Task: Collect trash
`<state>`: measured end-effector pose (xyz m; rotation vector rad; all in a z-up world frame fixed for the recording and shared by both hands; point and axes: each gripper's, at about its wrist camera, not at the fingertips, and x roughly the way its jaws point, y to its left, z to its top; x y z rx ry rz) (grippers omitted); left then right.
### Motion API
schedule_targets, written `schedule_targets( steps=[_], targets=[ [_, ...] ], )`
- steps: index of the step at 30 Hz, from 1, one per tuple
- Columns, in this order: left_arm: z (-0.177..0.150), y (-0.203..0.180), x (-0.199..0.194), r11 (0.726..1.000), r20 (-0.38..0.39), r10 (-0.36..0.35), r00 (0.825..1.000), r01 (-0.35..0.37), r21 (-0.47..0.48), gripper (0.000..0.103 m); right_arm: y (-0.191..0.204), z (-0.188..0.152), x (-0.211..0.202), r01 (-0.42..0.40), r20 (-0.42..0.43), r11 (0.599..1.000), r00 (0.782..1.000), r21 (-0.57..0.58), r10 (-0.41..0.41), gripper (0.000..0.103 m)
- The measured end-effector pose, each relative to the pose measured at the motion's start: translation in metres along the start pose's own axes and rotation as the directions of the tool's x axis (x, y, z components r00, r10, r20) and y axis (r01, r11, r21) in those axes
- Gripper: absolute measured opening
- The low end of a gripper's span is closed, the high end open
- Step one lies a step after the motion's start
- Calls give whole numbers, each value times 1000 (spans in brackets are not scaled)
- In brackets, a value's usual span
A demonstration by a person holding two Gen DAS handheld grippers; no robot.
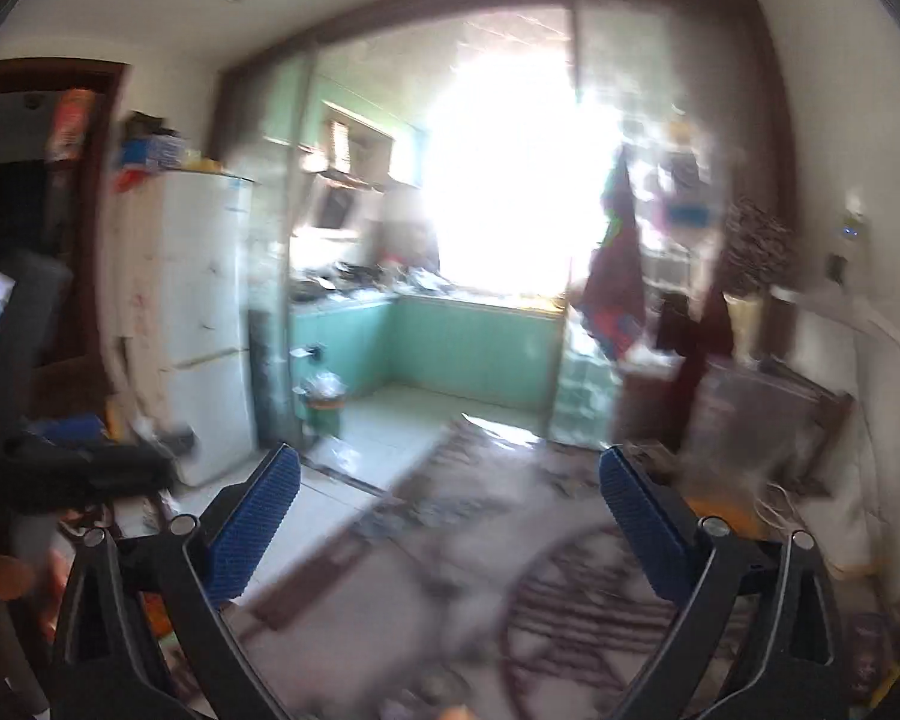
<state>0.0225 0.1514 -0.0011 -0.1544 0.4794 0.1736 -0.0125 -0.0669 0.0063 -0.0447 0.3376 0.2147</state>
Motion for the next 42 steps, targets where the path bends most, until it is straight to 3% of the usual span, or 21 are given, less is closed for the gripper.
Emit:
schedule_targets(
  steps=[2,4,9,14,19,42],
  targets=[
    [7,-19,-14,1000,50,-7,999,7,-4,98,-27,3,0,8,-57,996,998,94,-3,96],
    [14,-37,-28,1000,100,-11,995,11,-1,98,-49,6,-7,67,-51,988,997,139,-60,96],
    [15,-77,-53,999,192,-24,981,19,29,98,-74,6,-22,127,-39,987,992,94,-124,96],
    [13,-101,-51,998,108,-66,992,64,16,98,-100,-2,-26,151,-57,982,988,116,-145,96],
    [6,-116,-57,997,102,-62,993,56,62,98,-108,-7,-36,167,-54,980,985,112,-161,96],
    [-1,-119,-52,999,39,-44,998,43,22,98,-118,-14,-32,153,-77,982,986,110,-145,96]
  ],
)
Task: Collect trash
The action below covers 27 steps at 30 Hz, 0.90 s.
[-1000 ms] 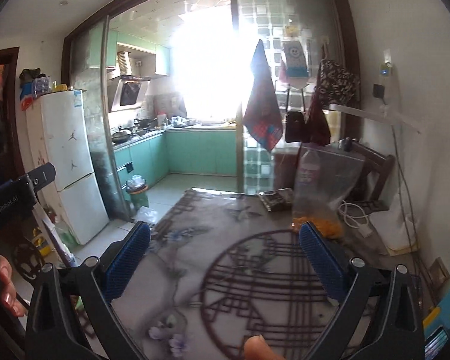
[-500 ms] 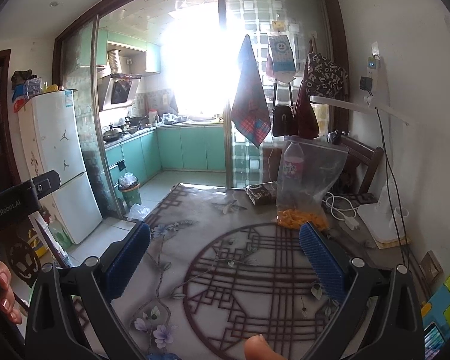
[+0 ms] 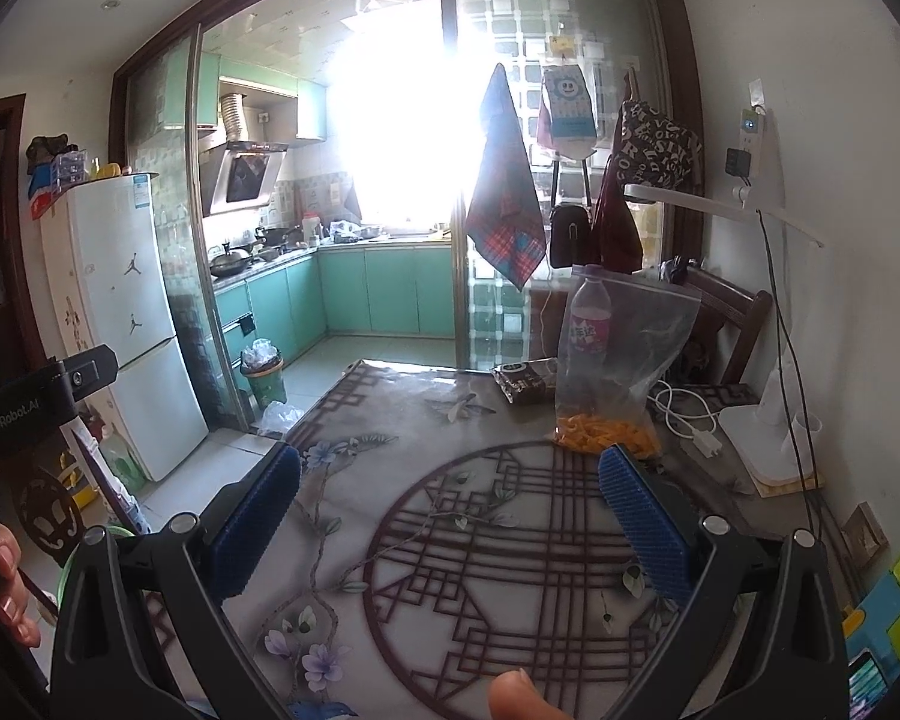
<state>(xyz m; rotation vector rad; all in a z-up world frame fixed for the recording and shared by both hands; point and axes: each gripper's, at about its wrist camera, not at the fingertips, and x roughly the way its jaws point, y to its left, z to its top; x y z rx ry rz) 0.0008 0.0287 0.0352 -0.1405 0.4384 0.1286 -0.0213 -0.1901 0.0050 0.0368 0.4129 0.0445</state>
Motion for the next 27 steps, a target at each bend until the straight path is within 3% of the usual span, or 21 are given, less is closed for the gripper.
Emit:
schedule_targets(
  steps=[27],
  targets=[
    [-5,-4,24,1000,-54,-18,998,18,-4,98,-3,-6,18,2,-32,1000,999,3,-2,96]
  ],
)
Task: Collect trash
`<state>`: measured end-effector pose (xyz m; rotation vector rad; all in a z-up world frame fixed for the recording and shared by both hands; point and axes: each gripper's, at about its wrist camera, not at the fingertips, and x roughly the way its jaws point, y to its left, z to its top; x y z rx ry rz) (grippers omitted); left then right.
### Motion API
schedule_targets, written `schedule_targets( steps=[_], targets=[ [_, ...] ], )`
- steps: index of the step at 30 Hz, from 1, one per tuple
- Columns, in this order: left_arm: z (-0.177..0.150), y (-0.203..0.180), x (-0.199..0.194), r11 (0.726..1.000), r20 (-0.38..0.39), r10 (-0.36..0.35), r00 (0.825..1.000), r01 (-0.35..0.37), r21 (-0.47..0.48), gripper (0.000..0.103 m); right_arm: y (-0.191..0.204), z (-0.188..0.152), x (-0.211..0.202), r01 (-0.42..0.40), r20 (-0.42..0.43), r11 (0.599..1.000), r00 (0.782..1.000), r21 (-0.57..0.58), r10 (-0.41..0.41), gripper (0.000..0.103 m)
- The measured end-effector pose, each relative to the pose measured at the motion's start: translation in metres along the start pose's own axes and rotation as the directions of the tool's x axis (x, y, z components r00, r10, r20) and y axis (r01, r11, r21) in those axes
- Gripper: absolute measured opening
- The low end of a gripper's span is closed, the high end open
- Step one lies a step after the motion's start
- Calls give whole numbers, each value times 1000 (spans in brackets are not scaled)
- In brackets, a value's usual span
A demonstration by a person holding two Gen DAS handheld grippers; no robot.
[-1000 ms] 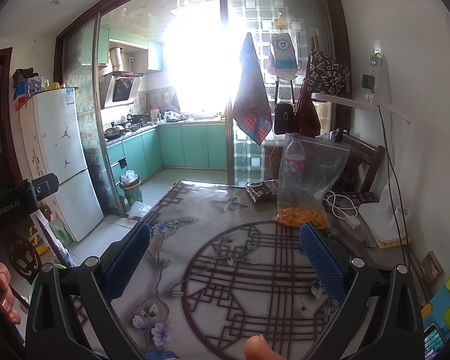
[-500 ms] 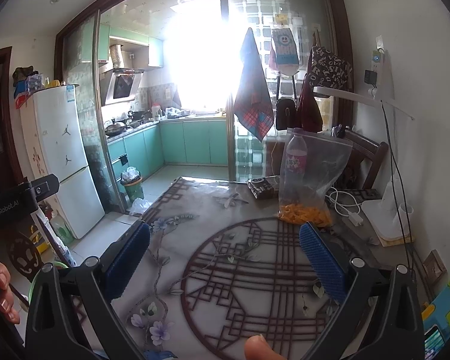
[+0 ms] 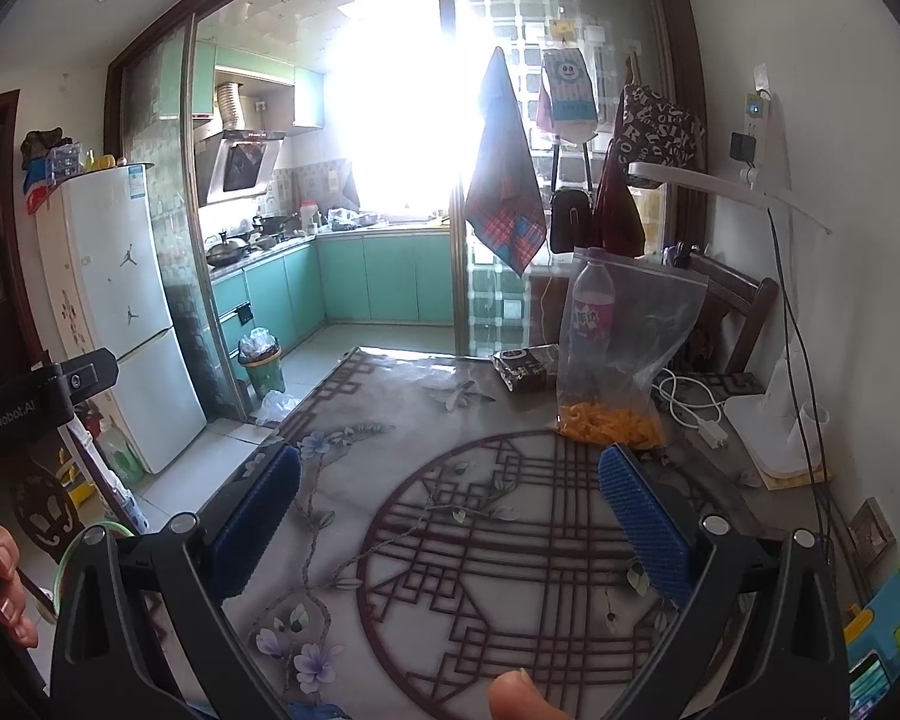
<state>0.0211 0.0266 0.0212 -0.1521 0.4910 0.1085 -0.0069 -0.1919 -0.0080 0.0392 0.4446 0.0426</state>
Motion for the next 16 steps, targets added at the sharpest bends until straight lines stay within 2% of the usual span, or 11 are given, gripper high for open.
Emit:
schedule_targets(
  steps=[6,11,14,16],
  targets=[
    [-5,-3,12,1000,-52,-25,998,25,-4,98,-5,-3,9,7,-18,1000,1000,8,-7,96],
    [-24,-8,39,999,-85,-31,996,32,21,98,-24,-21,27,52,-84,998,995,27,-49,96],
    [-58,-7,77,998,-135,-4,991,13,60,98,-49,-51,49,136,-163,991,978,3,-133,96],
    [-87,-7,108,993,-186,22,982,1,122,98,-75,-81,68,202,-227,979,952,-29,-203,96]
  ],
)
